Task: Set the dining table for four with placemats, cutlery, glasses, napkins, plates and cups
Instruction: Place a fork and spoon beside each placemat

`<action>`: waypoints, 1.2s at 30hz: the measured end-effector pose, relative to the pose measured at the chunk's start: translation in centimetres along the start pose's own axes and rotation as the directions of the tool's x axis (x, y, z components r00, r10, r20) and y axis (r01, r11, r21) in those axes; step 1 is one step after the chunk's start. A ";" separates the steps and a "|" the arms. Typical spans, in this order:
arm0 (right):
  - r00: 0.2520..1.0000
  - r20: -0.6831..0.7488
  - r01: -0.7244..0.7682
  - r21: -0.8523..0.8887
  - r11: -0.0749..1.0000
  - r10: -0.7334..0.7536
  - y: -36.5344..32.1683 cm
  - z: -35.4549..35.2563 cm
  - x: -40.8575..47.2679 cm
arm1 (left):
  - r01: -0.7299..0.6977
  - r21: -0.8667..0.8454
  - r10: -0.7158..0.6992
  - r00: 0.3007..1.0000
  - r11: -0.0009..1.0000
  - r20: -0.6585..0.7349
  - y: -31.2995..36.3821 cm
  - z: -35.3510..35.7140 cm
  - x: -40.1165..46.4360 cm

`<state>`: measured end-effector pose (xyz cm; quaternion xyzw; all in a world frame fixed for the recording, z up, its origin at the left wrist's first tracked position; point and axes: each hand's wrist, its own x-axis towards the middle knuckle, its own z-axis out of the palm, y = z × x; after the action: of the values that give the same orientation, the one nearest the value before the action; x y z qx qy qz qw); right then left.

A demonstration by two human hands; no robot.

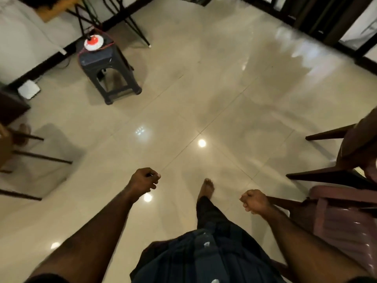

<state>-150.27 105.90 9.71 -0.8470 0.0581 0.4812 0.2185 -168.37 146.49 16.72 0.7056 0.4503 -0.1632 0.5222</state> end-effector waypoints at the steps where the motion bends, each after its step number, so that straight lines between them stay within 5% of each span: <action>1: 1.000 0.010 -0.010 -0.020 1.000 0.010 -0.9 -1.6 1.3 | 0.004 0.013 -0.004 1.000 1.000 0.011 2.4 -0.2 1.9; 6: 0.997 0.037 0.074 -0.197 0.978 -0.068 -7.9 -12.6 6.5 | -0.044 0.067 0.044 0.999 0.997 0.004 14.0 -1.7 10.2; 13: 0.967 -0.250 0.088 0.143 0.986 -0.050 -17.2 -27.5 14.0 | -0.122 0.149 0.112 0.991 0.981 0.071 31.5 -1.0 24.6; 20: 0.950 -0.240 -0.125 0.296 0.947 0.200 -16.6 -32.9 20.1 | -0.240 0.313 0.145 0.943 0.919 0.299 50.1 4.6 39.3; 28: 0.885 -0.251 -0.088 0.739 0.668 0.393 -17.6 -39.9 23.8 | -0.479 0.414 0.166 0.785 0.774 0.597 72.6 20.4 46.7; 33: 0.882 -0.089 -0.119 0.908 0.402 0.463 -14.2 -46.8 29.4 | -0.522 0.506 0.105 0.760 0.687 0.642 81.6 32.6 49.3; 36: 0.885 -0.043 -0.134 0.930 0.343 0.463 -12.2 -53.8 31.8 | -0.521 0.522 0.089 0.760 0.675 0.644 87.3 39.0 48.6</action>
<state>-87.11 97.48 10.55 -0.6259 0.4980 0.2680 0.5370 -62.34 130.33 18.58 0.8305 0.0501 -0.4230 0.3588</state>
